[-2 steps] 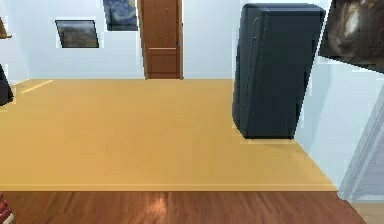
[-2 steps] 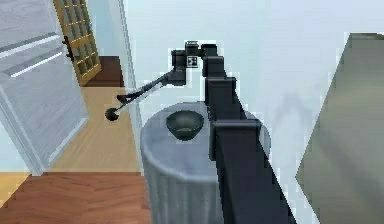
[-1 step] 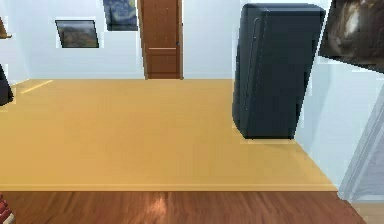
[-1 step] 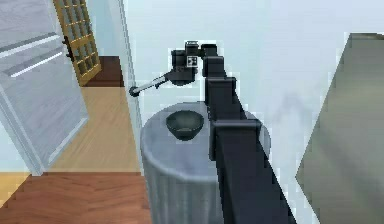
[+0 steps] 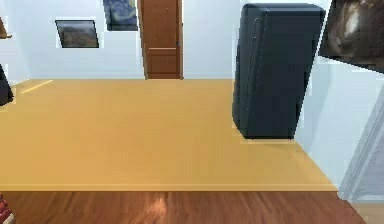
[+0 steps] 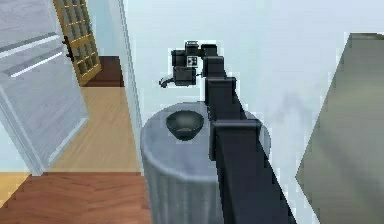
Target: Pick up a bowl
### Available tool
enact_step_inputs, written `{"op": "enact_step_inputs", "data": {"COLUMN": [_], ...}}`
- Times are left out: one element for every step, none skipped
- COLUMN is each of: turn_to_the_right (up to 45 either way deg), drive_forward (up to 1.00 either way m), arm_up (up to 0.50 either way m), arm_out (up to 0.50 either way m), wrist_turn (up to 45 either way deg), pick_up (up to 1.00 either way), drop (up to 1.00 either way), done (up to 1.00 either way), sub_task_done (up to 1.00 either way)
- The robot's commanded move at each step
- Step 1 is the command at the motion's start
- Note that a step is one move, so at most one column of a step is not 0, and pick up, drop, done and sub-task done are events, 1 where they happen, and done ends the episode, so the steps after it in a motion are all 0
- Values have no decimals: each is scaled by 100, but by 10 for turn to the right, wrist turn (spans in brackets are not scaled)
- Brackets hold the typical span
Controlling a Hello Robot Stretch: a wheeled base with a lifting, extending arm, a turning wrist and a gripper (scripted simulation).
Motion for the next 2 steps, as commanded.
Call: {"op": "enact_step_inputs", "data": {"turn_to_the_right": [0,0], "drive_forward": [0,0], "arm_up": [-22,0], "arm_out": [0,0], "wrist_turn": [0,0], "pick_up": [0,100], "drop": [0,0], "done": [0,0], "sub_task_done": [0,0]}}
